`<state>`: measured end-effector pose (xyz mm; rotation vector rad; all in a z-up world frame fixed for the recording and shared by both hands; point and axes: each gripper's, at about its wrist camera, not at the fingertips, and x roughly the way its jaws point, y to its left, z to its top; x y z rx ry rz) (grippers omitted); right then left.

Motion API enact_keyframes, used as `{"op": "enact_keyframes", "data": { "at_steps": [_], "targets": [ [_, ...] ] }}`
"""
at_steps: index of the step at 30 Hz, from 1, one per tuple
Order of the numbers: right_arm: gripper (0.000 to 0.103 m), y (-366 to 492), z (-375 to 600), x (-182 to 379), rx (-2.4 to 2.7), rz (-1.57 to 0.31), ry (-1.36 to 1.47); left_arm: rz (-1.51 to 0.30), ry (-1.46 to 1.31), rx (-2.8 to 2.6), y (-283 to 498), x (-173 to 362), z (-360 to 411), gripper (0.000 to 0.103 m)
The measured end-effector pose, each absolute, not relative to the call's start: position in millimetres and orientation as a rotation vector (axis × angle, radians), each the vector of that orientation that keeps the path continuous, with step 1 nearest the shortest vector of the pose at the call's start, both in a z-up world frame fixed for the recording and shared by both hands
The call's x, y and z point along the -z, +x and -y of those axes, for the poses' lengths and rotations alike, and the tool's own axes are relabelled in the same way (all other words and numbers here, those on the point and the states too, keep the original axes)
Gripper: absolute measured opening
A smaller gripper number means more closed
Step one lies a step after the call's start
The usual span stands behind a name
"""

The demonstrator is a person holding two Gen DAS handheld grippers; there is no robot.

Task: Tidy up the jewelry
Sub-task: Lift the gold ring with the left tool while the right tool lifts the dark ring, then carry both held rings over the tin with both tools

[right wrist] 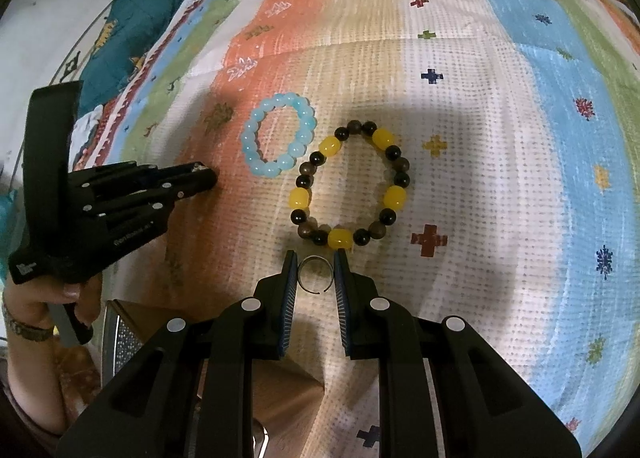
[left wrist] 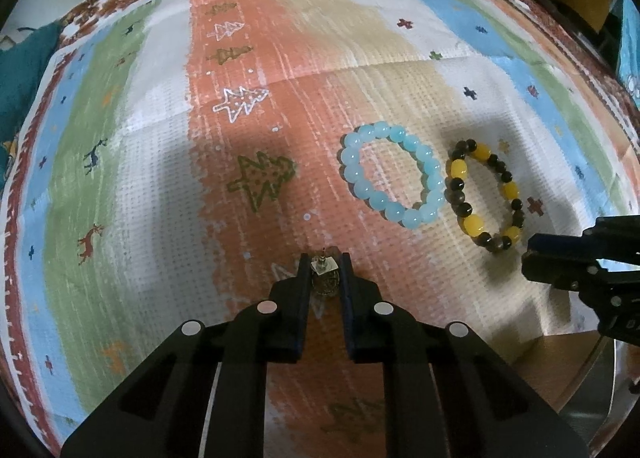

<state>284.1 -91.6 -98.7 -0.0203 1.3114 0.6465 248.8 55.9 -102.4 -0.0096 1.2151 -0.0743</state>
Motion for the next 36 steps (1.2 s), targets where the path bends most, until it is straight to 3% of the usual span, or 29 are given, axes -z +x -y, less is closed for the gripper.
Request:
{"op": "enact_keyframes", "data": {
  "at_steps": [11,36],
  "targets": [
    [0.019,278.9,95.0,95.4,-0.646,-1.287,-0.017,-1.173,-0.042,0.060,236.1,86.1,-57.5,0.013],
    [0.019,244.4,102.2,52.5,-0.636,-1.023,-0.071,-0.986,-0.009,-0.001,183.8,37.6,-40.5,0.013]
  ]
}}
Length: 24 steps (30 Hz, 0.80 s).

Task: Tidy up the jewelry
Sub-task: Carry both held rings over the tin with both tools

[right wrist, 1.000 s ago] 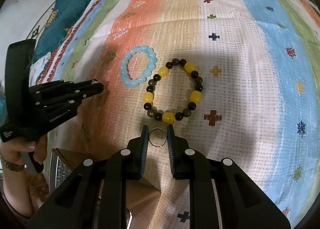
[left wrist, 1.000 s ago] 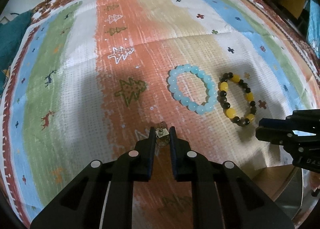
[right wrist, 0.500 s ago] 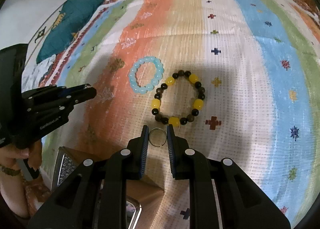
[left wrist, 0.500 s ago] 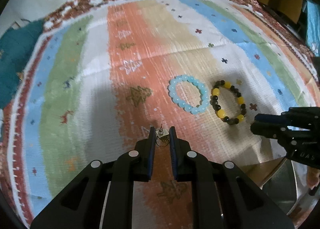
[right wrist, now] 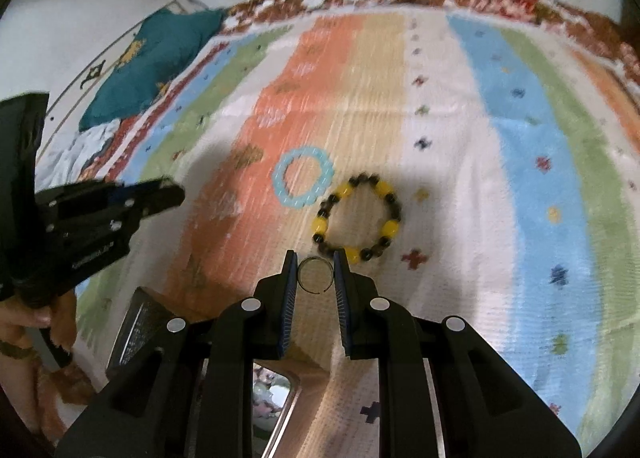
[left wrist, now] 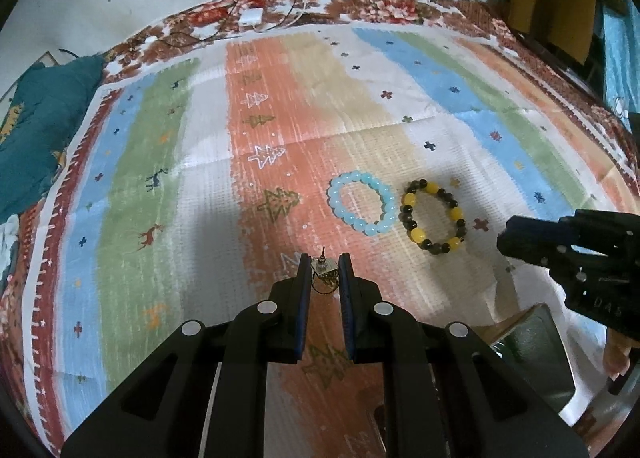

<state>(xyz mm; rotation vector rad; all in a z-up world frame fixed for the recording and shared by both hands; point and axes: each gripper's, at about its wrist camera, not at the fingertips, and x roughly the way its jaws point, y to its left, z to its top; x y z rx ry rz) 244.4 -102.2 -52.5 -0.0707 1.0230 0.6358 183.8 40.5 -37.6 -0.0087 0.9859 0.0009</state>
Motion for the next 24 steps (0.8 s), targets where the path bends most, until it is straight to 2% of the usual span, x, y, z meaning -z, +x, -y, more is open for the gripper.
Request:
{"op": "enact_keyframes", "data": {
  "at_steps": [24],
  "targets": [
    [0.019,195.0,107.7,14.9,-0.710,-0.813,-0.077,-0.757,-0.027,0.052,123.6,2.3,-18.8,0.013]
  ]
}}
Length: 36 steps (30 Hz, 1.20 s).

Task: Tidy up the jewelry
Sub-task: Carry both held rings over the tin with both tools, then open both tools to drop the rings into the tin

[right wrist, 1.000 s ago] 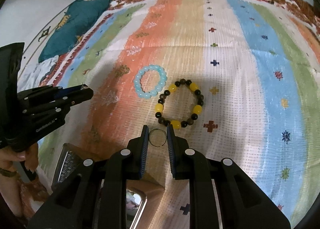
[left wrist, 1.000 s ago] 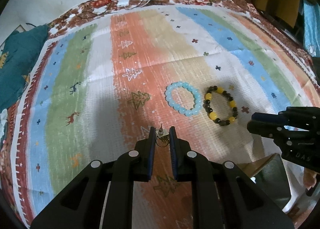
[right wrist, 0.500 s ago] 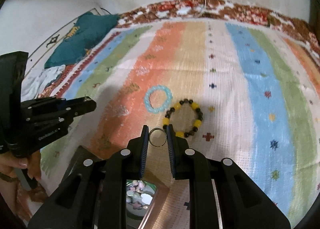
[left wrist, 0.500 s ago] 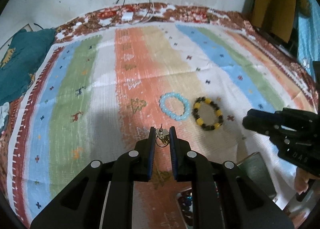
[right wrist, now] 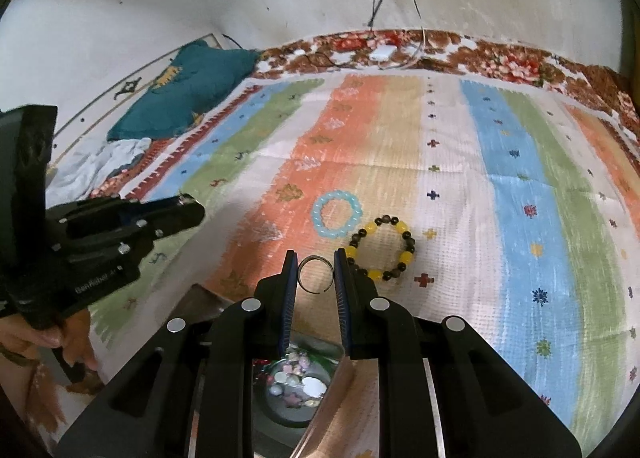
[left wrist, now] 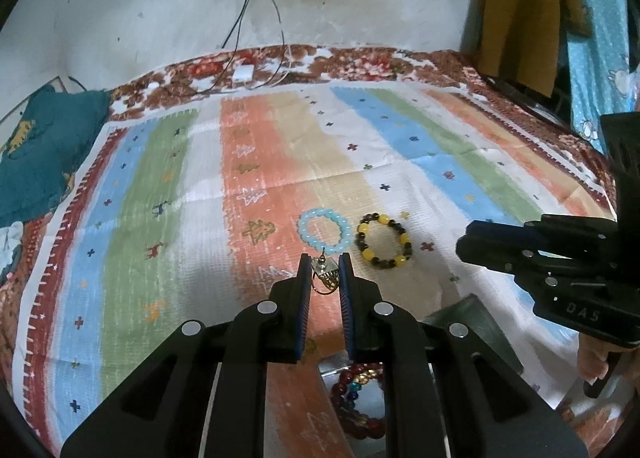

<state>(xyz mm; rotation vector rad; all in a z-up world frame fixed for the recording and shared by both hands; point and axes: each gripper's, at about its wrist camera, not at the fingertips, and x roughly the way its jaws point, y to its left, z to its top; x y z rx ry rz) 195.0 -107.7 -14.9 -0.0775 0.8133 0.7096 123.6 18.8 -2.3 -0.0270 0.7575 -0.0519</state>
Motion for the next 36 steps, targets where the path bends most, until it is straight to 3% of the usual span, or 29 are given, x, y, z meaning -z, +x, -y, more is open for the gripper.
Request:
{"op": "enact_keyframes", "data": {
  "at_steps": [14,32,35,36],
  "targets": [
    [0.019,150.1,120.9,-6.1,-0.827,-0.720,-0.043,-0.720,-0.065,0.098,78.3,-4.1,-3.3,0.013],
    [0.019,127.8,125.0,-1.2,-0.880,-0.768,-0.023,-0.736,-0.050,0.115,63.0,1.0,3.3,0.013],
    [0.020,130.9,124.2,1.6,-0.869,-0.790,-0.020,-0.754,-0.053,0.099,64.3,3.5,0.5,0.029],
    [0.032,132.7,124.1,2.5,-0.868,-0.800,-0.015,-0.756,-0.051,0.093,65.4,3.6,-0.6,0.031]
  ]
}}
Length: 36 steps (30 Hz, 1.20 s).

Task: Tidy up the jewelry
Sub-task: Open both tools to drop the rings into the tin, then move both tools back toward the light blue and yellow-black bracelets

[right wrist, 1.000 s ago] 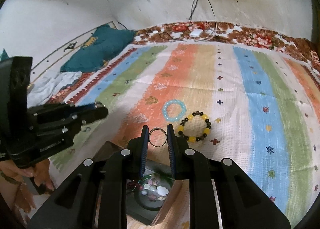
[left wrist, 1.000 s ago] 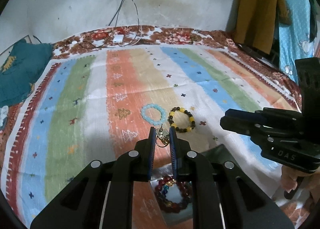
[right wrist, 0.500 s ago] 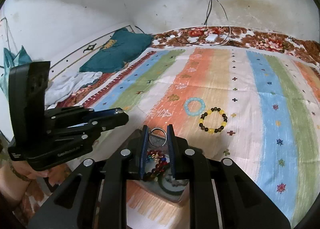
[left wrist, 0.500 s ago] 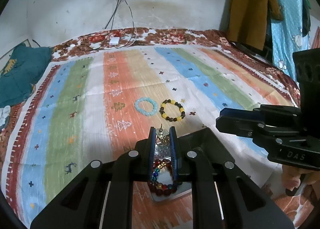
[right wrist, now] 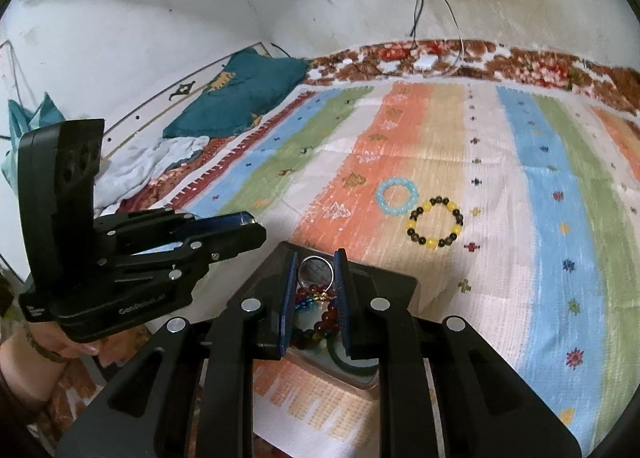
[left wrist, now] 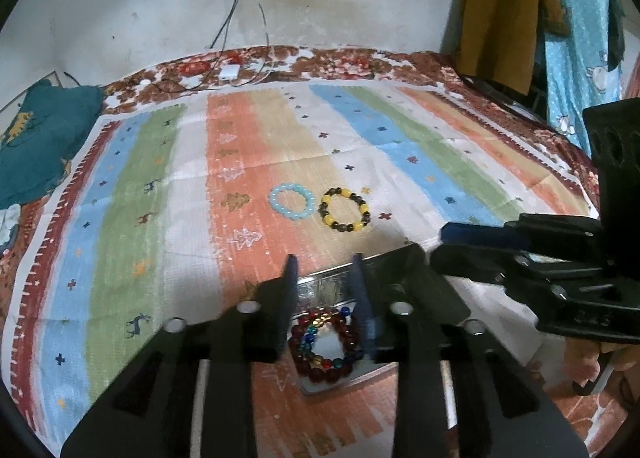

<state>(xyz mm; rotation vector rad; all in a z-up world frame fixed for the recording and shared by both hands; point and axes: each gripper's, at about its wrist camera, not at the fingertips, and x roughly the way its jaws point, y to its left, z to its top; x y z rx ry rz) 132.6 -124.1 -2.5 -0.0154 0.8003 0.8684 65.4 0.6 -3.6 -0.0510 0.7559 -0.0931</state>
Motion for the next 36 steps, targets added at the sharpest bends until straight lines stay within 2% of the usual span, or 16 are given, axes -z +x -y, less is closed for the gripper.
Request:
{"op": "enact_keyframes", "data": {
  "at_steps": [2,6,13,18,22,27,36],
  "targets": [
    [0.051,135.6,126.9,3.4,-0.850,-0.802,0.000,-0.758,-0.059,0.078,66.9,3.6,-5.5,0.031],
    [0.050,142.8,134.7,2.6,-0.823,-0.806,0.047,-0.770,-0.101,0.052,72.9,4.0,-17.9,0.035],
    [0.054,158.4,146.0,4.1,-0.759,-0.812,0.095,-0.769,-0.114,0.017,84.0,4.8,-27.5,0.050],
    [0.056,169.4,149.0,7.6,-0.702,-0.819,0.089,-0.797,-0.120,0.004,97.0,11.3,-33.0,0.054],
    [0.056,178.3,150.6,11.0,-0.657,-0.831,0.083,-0.799,-0.107,-0.018,106.2,14.8,-35.2,0.063],
    [0.063,188.9,145.4,13.9,-0.626,-0.826,0.048,-0.808,-0.087,-0.025,119.2,19.4,-35.7,0.069],
    [0.063,214.2,138.8,24.3,-0.614,-0.867,0.055,-0.809,-0.084,-0.033,134.4,21.3,-38.0,0.079]
  ]
}}
